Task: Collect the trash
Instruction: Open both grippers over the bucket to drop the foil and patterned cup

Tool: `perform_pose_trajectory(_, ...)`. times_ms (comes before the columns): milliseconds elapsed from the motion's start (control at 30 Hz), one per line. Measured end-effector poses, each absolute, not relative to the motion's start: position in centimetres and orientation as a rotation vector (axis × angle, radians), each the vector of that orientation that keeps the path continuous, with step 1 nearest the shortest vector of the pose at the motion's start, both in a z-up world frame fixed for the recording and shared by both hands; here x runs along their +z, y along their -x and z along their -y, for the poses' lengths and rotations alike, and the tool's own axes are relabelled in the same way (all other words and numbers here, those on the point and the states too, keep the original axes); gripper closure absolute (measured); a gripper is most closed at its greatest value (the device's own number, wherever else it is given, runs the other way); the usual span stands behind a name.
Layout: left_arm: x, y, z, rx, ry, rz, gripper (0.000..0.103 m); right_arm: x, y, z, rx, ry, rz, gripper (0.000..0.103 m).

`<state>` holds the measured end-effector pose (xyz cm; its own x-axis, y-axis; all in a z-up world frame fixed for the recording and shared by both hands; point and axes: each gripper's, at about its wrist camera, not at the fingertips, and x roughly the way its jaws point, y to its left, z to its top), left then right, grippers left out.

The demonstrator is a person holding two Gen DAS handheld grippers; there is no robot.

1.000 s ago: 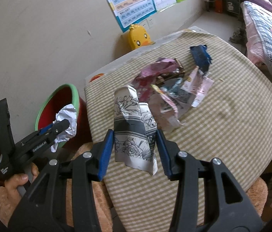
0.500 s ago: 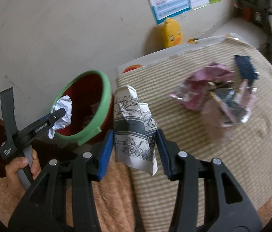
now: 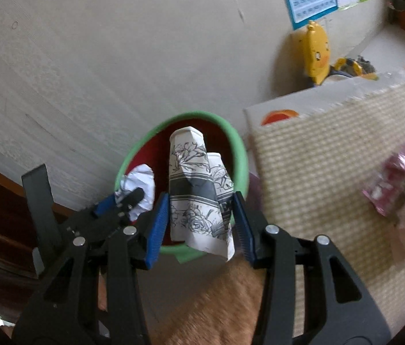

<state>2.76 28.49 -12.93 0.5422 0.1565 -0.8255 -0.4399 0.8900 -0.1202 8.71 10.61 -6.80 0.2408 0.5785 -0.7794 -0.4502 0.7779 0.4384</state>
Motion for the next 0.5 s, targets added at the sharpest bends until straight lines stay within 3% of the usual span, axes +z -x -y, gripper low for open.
perform_pose_trajectory(100,-13.0,-3.0,-28.8,0.38,0.33,-0.944,0.046,-7.1,-9.6,-11.8,0.732,-0.166,-1.133,0.058)
perform_pose_trajectory(133,-13.0,-3.1,-28.7,0.383,0.329,-0.945,0.041,-7.1,-9.9,-12.2,0.74,-0.177,-1.138,0.053)
perform_pose_trajectory(200,-13.0,-3.2,-28.8,0.386,0.331,-0.944,0.038,-6.9,-10.3,-12.4,0.749,-0.201,-1.134,0.039)
perform_pose_trajectory(500,-12.4,-3.0,-28.0,0.382,0.33,-0.941,0.036,-5.9,-9.4,-8.7,0.712,-0.185,-1.074,0.036)
